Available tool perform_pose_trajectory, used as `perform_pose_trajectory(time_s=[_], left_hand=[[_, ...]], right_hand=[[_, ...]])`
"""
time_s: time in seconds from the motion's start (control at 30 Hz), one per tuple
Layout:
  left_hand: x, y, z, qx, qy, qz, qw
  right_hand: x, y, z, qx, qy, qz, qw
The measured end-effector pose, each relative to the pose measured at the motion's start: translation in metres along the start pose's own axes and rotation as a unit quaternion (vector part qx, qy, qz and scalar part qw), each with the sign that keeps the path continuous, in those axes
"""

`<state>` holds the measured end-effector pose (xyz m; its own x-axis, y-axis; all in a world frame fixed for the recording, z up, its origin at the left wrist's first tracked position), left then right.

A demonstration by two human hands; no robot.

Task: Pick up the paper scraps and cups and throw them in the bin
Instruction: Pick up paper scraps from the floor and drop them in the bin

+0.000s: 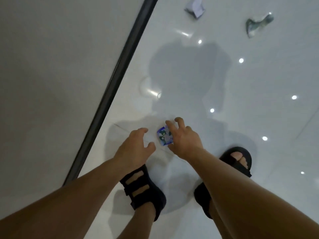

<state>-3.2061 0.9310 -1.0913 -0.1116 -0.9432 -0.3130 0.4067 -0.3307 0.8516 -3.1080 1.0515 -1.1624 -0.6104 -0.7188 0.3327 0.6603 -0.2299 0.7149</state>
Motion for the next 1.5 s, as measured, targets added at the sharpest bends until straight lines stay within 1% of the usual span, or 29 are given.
perform_pose_trajectory(time_s=[0.1,0.2,0.27,0.3,0.4,0.53,0.67,0.73,0.8,0.93,1.03,1.2,1.27,1.37,1.5], left_hand=[[0.020,-0.014,-0.016,0.025,-0.028,-0.003,0.999],[0.018,-0.019,-0.019,0.036,-0.032,-0.012,0.999],[0.006,-0.016,-0.017,0.039,-0.028,-0.010,0.999],[-0.004,-0.013,-0.015,0.040,-0.023,-0.011,0.999],[-0.049,0.002,-0.004,0.040,0.004,-0.023,0.999],[-0.130,0.026,0.017,0.063,0.037,-0.056,0.996],[-0.207,0.054,0.050,0.030,0.095,-0.080,0.992],[-0.239,0.066,0.068,0.006,0.089,-0.086,0.992],[-0.261,0.074,0.088,-0.026,0.076,-0.083,0.993],[-0.281,0.078,0.128,-0.090,0.040,-0.063,0.993],[-0.284,0.071,0.143,-0.101,0.028,-0.047,0.993],[-0.282,0.033,0.166,-0.099,0.013,-0.039,0.994],[-0.279,0.010,0.175,-0.103,0.003,-0.032,0.994],[-0.273,-0.026,0.180,-0.109,-0.006,-0.043,0.993],[-0.254,-0.077,0.172,-0.121,-0.002,-0.037,0.992]], right_hand=[[-0.002,-0.013,-0.021,-0.031,0.015,0.018,0.999],[-0.010,-0.009,-0.023,-0.035,-0.067,-0.010,0.997],[-0.016,0.004,-0.012,-0.042,-0.131,-0.040,0.990],[-0.017,0.013,-0.001,-0.048,-0.157,-0.041,0.986],[-0.008,0.041,0.050,-0.078,-0.215,0.009,0.974],[-0.005,0.079,0.141,-0.133,-0.236,0.073,0.960],[-0.019,0.111,0.226,-0.178,-0.249,0.104,0.946],[-0.034,0.121,0.257,-0.174,-0.242,0.094,0.950],[-0.053,0.127,0.282,-0.161,-0.218,0.064,0.961],[-0.085,0.121,0.323,-0.119,-0.090,0.017,0.989],[-0.094,0.099,0.356,-0.095,-0.032,-0.006,0.995],[-0.081,0.040,0.397,-0.086,-0.016,0.003,0.996],[-0.075,0.008,0.406,-0.085,0.002,0.017,0.996],[-0.072,-0.048,0.404,-0.085,0.013,0.014,0.996],[-0.072,-0.123,0.376,-0.060,0.006,0.006,0.998]])
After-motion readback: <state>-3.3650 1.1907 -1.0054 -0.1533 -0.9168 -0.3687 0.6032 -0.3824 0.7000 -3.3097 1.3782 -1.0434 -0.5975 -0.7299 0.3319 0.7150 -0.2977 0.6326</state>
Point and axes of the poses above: each hand's wrist, its own y-axis away from the middle knuckle, its own z-axis out of the back of the hand, x = y × z, the point moved 8 cm from there along -y, towards the middle knuckle
